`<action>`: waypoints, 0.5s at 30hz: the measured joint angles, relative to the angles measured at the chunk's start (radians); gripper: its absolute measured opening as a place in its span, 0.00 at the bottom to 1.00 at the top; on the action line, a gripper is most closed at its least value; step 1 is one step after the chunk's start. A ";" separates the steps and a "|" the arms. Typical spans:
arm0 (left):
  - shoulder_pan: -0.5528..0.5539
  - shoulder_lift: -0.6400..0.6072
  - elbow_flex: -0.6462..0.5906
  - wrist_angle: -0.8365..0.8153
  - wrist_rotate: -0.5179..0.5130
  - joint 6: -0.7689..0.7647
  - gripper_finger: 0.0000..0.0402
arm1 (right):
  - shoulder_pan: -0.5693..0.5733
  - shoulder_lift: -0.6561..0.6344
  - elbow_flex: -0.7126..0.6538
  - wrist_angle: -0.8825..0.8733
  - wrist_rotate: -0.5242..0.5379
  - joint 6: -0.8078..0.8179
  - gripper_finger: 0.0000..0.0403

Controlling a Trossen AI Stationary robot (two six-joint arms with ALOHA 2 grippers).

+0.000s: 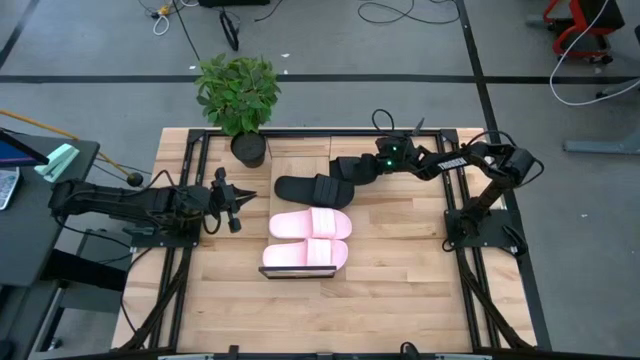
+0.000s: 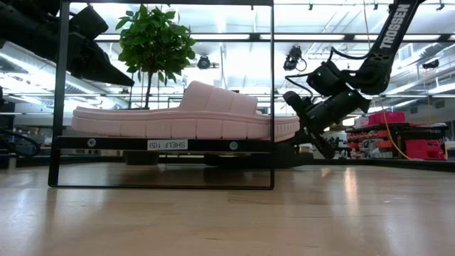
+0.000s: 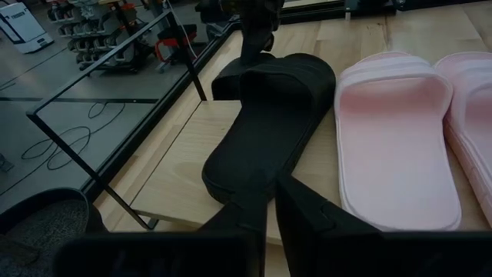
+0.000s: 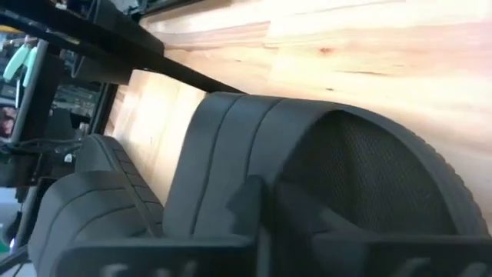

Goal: Pick and place slides into the shelf
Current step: Put the black slipper on the shelf

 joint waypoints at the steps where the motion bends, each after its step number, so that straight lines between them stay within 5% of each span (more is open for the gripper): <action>1: 0.000 0.000 0.000 0.000 0.000 0.000 0.08 | 0.000 0.000 0.000 0.000 -0.001 -0.011 0.04; 8: 0.000 0.000 0.000 0.000 0.000 0.000 0.08 | 0.000 -0.057 0.001 -0.138 0.029 -0.054 0.02; 15: 0.000 0.000 0.000 -0.001 0.000 0.000 0.09 | -0.013 -0.261 0.000 -0.417 0.090 -0.136 0.02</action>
